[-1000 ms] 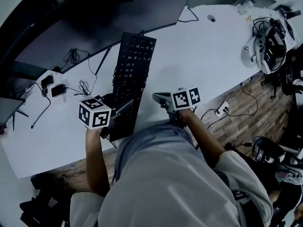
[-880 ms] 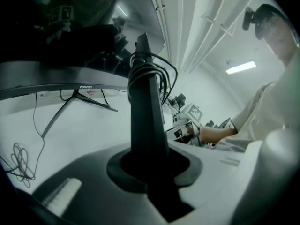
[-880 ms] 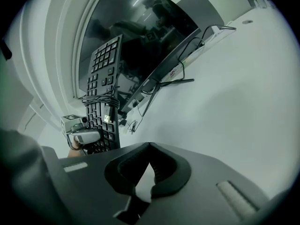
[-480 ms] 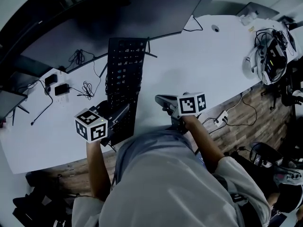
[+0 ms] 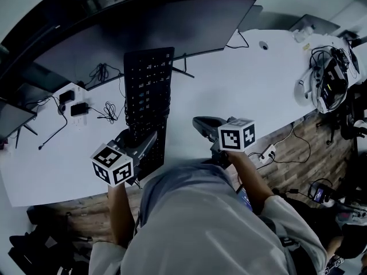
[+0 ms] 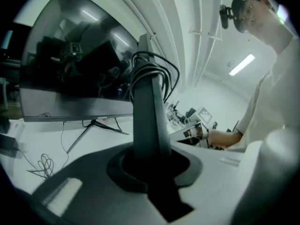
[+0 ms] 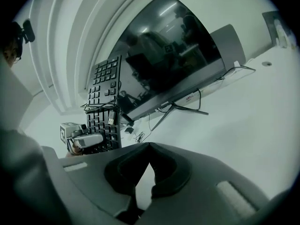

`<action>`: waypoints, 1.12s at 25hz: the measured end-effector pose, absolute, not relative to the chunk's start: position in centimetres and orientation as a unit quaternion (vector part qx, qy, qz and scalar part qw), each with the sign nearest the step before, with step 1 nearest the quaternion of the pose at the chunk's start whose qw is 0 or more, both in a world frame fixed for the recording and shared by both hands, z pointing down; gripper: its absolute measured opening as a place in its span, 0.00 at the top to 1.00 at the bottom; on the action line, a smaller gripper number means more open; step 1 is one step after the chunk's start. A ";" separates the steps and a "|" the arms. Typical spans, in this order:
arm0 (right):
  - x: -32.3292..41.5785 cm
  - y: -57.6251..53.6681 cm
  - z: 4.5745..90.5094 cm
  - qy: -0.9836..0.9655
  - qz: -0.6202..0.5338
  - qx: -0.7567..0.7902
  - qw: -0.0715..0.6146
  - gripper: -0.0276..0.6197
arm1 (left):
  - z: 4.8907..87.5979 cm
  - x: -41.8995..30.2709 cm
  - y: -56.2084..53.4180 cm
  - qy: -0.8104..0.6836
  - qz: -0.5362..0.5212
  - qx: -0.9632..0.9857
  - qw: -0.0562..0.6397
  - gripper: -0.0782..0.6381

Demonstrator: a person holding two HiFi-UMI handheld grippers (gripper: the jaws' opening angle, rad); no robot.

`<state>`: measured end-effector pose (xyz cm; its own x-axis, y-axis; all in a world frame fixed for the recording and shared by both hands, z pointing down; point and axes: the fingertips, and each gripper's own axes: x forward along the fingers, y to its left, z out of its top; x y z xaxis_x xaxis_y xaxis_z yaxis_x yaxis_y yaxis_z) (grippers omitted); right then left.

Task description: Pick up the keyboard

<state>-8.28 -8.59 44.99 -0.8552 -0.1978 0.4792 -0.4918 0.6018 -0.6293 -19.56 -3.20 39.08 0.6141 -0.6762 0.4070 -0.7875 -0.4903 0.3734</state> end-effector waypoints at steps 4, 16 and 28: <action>-8.5 -8.5 43.9 -0.888 0.367 0.202 0.190 0.95 | 38.2 -20.4 -3.0 -0.446 0.085 0.852 0.261 0.89; -8.0 -9.2 41.9 -0.905 0.310 0.215 0.199 0.95 | 36.7 -23.1 -3.5 -0.537 0.036 0.812 0.227 0.89; -8.2 -10.6 39.1 -0.918 0.235 0.264 0.179 0.95 | 36.0 -26.2 -1.4 -0.614 0.004 0.768 0.185 0.89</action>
<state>-8.17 -10.56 39.07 -0.7963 -0.4006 0.4533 -0.5692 0.7499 -0.3372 -26.16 -1.36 36.04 0.2467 -0.9406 0.2333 -0.9437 -0.1785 0.2784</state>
